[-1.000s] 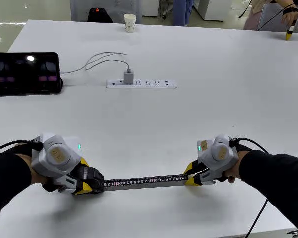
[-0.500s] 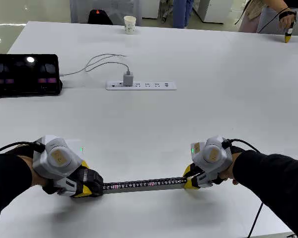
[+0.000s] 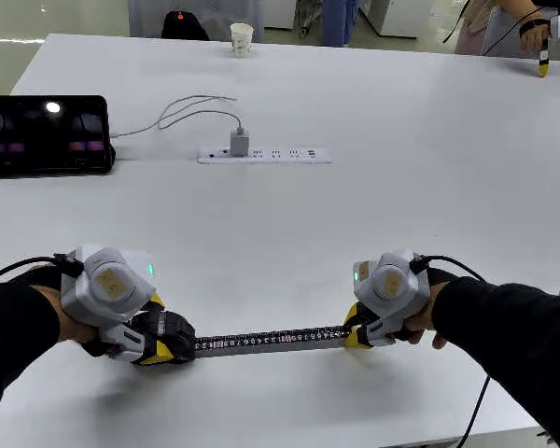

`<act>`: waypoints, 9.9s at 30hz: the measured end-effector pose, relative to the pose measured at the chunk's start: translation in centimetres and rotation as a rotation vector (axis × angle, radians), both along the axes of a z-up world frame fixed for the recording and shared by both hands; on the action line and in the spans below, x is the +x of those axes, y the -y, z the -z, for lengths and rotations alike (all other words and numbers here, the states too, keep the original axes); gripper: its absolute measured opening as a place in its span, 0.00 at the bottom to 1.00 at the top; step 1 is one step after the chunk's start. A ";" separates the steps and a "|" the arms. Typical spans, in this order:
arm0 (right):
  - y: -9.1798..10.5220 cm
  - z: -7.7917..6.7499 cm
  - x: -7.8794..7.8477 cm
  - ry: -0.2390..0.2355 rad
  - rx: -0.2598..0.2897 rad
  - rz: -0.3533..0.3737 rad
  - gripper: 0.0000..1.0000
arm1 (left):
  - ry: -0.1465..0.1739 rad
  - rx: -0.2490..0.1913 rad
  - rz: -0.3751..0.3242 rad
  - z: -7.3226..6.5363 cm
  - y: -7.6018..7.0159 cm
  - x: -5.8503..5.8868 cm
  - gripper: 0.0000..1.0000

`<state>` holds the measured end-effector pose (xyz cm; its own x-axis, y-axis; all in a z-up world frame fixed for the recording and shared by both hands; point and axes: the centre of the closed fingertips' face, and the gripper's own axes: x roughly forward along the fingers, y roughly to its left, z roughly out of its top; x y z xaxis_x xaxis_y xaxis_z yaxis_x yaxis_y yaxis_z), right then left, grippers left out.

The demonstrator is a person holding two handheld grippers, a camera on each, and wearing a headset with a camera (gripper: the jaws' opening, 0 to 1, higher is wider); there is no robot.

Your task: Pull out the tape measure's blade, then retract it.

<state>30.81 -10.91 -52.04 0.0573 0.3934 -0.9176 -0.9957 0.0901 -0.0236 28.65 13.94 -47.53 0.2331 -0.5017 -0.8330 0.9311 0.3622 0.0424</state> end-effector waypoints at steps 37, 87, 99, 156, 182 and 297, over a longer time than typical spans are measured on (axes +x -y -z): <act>5.1 -6.0 0.0 0.125 0.314 0.485 0.48 | 0.031 -0.306 -0.583 -3.4 -8.7 -0.8 0.79; 10.5 -6.0 -4.7 0.157 0.382 0.630 0.99 | 0.171 -0.321 -0.642 -3.4 -12.4 -6.3 0.99; 10.3 -6.4 -4.7 0.165 0.384 0.616 0.99 | 0.150 -0.347 -0.627 -3.5 -11.6 -6.6 0.99; 7.8 -7.0 -2.9 0.170 0.322 0.479 0.99 | 0.120 -0.347 -0.633 -4.9 -5.3 -4.5 0.99; 3.9 -6.8 0.0 0.153 0.182 0.201 0.99 | 0.170 -0.360 -0.774 -3.6 -1.0 -2.3 0.99; -0.1 0.1 -0.7 -0.037 -0.030 -0.098 0.10 | 0.280 -0.305 -1.135 0.8 -1.8 0.8 0.60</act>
<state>30.10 -10.76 -52.17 -0.0145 0.3676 -0.9299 -0.9999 -0.0081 0.0124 29.46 15.77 -48.34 0.8218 -0.0614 -0.5665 0.0483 0.9981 -0.0381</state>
